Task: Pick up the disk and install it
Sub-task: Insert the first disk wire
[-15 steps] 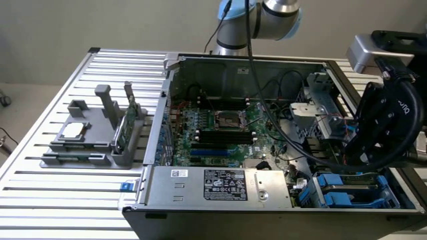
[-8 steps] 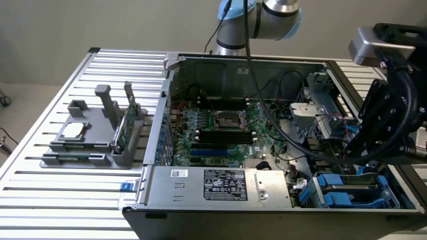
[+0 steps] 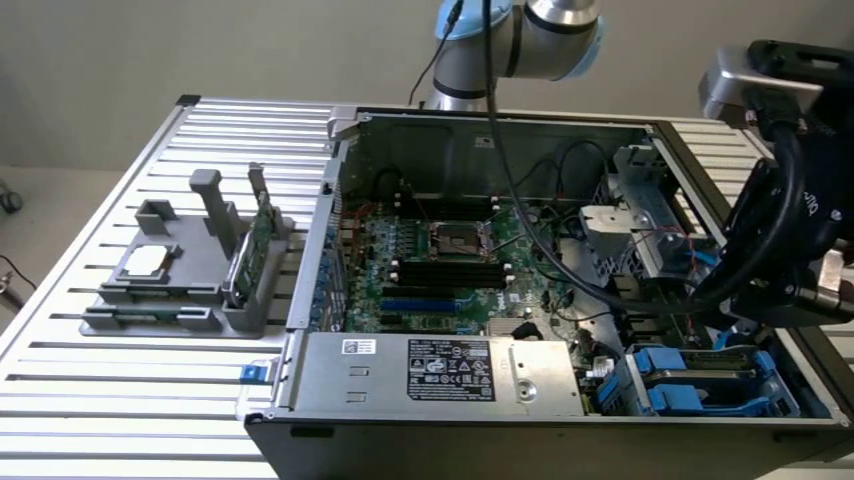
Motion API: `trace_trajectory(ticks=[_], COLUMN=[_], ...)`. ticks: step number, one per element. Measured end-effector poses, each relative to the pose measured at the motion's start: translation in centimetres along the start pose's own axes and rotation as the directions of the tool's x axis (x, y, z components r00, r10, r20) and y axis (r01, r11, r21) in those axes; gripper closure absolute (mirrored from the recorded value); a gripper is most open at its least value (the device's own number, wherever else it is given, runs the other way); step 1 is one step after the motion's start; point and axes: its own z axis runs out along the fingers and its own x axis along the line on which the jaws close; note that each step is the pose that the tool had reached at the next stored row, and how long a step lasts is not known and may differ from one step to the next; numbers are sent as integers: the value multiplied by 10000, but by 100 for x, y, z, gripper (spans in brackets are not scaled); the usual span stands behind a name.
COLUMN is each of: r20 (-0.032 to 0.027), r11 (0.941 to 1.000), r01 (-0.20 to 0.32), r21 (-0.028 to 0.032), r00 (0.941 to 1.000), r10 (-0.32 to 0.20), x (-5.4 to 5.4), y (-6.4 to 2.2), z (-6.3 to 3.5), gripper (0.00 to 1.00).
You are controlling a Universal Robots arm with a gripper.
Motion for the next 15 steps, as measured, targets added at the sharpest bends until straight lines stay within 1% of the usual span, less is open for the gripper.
trace_trajectory(ticks=[4, 8, 11, 15], r20=[40, 91, 146, 229], r11=[9986, 9946, 9901, 9817], r01=[-527, -1040, -1403, -1902], r21=[-13, -33, -59, -106], r00=[9986, 9945, 9900, 9814], r10=[527, 1040, 1404, 1904], x=[0, 0, 0, 0], y=[0, 0, 0, 0], z=[0, 0, 0, 1], gripper=[69, 69, 69, 69])
